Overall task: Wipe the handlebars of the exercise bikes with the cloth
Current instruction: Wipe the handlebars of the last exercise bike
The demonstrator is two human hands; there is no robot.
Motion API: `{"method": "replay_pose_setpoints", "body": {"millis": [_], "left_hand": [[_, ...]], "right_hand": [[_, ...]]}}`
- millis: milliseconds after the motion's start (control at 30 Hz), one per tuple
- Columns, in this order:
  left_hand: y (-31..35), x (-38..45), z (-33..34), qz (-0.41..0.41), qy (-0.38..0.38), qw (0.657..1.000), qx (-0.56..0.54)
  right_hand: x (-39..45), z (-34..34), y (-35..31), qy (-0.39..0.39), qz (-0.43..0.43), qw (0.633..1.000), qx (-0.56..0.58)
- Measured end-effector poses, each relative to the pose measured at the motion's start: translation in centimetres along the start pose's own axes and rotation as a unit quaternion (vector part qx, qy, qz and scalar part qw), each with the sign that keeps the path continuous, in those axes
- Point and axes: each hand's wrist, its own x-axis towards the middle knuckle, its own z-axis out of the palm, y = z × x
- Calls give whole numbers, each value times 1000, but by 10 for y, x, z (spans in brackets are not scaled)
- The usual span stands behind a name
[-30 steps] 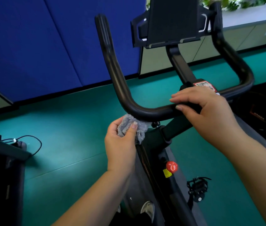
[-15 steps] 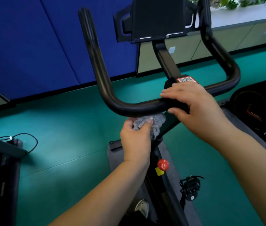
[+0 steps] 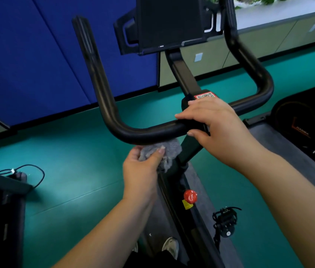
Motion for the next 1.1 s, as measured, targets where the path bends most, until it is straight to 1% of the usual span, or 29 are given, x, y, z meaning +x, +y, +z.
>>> {"method": "replay_pose_setpoints", "body": {"millis": [200, 267, 367, 467, 533, 633, 700, 800, 900, 967, 1000, 1033, 1067, 1100], "left_hand": [[-15, 1, 45, -29, -23, 999, 11], [-16, 2, 47, -31, -34, 999, 8], [-11, 0, 37, -37, -30, 999, 2], [-2, -5, 13, -26, 12, 1000, -9], [8, -9, -4, -5, 48, 999, 5], [21, -15, -23, 37, 108, 993, 42], [27, -20, -31, 82, 141, 982, 90], [38, -28, -36, 158, 162, 961, 162], [48, -33, -37, 220, 178, 931, 229], [54, -35, -40, 267, 171, 913, 258], [59, -35, -42, 304, 156, 901, 266], [65, -35, -44, 359, 133, 879, 285], [72, -33, -45, 421, 101, 842, 323], [81, -30, -44, 476, 58, 793, 375]], "right_hand": [[1, 2, 2, 7, -11, 1000, -6], [1, 2, 1, 13, -10, 1000, -5], [1, 2, -1, 21, -12, 1000, -7], [0, 2, -1, 11, -7, 1000, -6], [-1, 1, -2, 8, -1, 1000, -8], [0, 2, -5, 25, 2, 1000, -7], [0, 4, -7, 34, 8, 999, -3], [1, 6, -7, 36, 10, 999, 3], [0, 6, -7, 39, 10, 999, 5], [0, 6, -7, 42, 9, 999, 6], [1, 7, -6, 42, 8, 999, 6], [1, 7, -6, 42, 7, 999, 7], [1, 8, -6, 43, 5, 999, 9], [1, 9, -6, 43, 1, 999, 12]]}}
